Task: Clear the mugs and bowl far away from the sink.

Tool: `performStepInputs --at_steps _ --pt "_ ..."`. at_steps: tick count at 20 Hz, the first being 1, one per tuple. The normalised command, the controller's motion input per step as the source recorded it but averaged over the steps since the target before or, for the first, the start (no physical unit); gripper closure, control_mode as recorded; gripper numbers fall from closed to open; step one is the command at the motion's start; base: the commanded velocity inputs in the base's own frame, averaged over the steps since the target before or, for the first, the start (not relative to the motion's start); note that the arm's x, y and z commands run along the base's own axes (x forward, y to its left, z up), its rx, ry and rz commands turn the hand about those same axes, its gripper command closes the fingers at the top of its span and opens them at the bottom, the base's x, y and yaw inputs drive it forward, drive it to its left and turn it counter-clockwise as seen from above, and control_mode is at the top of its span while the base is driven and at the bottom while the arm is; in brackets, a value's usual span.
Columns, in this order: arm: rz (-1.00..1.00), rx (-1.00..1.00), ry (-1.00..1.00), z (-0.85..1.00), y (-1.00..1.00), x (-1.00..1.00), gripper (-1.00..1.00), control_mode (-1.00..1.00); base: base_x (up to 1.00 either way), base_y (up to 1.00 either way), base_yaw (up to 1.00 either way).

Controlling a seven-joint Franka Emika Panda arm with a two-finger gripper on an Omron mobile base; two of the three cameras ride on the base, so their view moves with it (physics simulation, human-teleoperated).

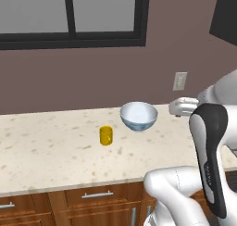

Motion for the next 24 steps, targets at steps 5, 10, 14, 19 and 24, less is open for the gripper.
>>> performStepInputs --at_steps 5,10,14,19,24 --pt "0.04 -0.09 -0.28 0.21 0.00 -0.17 -1.00 1.00 -0.03 0.00 0.00" --pt "0.00 0.00 0.00 0.00 0.00 0.00 -1.00 1.00 0.02 -0.09 -0.08" --pt "0.00 0.00 0.00 0.00 0.00 0.00 -1.00 1.00 0.00 -0.34 -0.16" --pt "0.00 0.00 0.00 0.00 0.00 0.00 -1.00 1.00 0.00 -0.67 -0.40" --pt "0.00 0.00 0.00 0.00 0.00 0.00 -1.00 1.00 0.00 -0.13 -0.95"
